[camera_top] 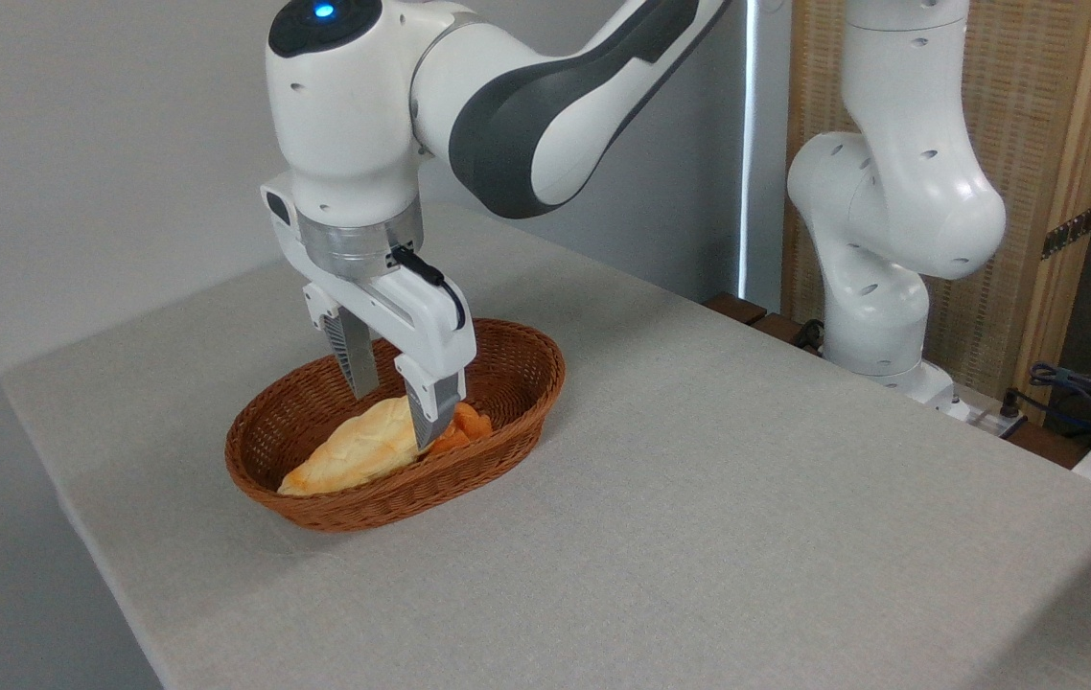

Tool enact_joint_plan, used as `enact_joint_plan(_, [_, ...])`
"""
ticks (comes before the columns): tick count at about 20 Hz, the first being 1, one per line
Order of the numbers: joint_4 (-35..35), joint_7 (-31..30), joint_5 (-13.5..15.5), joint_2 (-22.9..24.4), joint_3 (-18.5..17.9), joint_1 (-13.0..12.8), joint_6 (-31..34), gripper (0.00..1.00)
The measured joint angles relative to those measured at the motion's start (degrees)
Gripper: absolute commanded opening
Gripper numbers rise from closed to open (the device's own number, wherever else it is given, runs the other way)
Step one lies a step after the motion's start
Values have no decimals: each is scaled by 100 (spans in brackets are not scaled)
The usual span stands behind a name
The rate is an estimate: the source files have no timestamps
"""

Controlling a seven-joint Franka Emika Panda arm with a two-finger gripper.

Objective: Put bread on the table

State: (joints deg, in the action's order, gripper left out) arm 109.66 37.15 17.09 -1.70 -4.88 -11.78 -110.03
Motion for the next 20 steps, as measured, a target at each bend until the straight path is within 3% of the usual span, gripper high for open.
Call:
enact_joint_plan(6, [71,-6,1,-80,89,-8,-43,100])
enact_joint_plan(7, [71,-6,1,-97,89,-8,-103,96])
enact_joint_plan(8, [71,-6,1,-110,89,-8,-162,86])
enact_joint_plan(10, [72,-6,1,-124,88,-7,-212,55])
enact_joint_plan(13, [71,-5,-50,-125,88,-6,-220,38])
enact_joint_plan(20, [71,-5,-112,-125,88,-6,-220,35])
